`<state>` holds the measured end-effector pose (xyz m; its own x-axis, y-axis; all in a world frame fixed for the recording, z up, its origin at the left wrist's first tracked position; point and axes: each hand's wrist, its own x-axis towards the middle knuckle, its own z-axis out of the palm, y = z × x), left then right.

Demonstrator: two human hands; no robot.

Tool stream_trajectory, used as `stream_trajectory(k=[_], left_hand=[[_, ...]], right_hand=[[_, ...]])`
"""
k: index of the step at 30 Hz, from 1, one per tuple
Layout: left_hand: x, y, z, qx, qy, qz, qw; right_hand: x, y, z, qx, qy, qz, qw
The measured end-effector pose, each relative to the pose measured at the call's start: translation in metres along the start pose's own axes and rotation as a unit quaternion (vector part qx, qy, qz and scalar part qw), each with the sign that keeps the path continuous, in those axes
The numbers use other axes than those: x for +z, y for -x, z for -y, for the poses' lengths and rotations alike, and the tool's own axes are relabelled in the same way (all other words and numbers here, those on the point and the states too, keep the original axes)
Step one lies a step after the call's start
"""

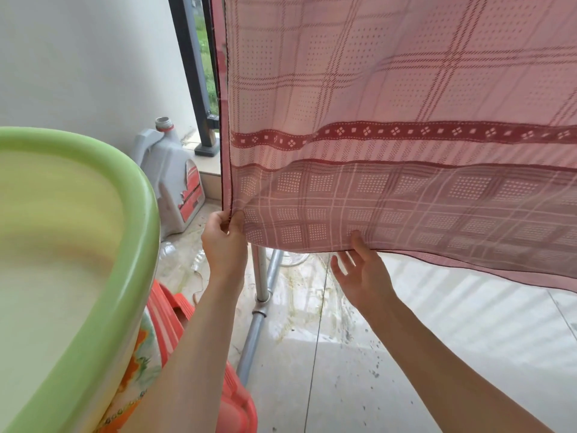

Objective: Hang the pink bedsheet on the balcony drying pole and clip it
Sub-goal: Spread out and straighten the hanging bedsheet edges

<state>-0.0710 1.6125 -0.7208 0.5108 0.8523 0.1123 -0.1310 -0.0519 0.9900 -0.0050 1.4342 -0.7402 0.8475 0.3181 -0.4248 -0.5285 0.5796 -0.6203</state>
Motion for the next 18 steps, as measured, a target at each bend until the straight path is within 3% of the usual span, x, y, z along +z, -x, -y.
stream_trajectory(k=[6, 13, 18], left_hand=[[-0.005, -0.007, 0.010, -0.029, 0.052, -0.026, 0.998], [-0.003, -0.021, 0.014, -0.074, 0.127, -0.129, 0.981], [-0.004, -0.016, 0.013, -0.084, 0.161, -0.104, 0.978]], right_hand=[[-0.005, -0.010, -0.024, 0.003, 0.052, 0.000, 0.999], [0.001, -0.009, -0.059, 0.048, 0.064, 0.029, 0.996], [0.007, -0.017, -0.043, 0.048, -0.006, 0.040, 0.998]])
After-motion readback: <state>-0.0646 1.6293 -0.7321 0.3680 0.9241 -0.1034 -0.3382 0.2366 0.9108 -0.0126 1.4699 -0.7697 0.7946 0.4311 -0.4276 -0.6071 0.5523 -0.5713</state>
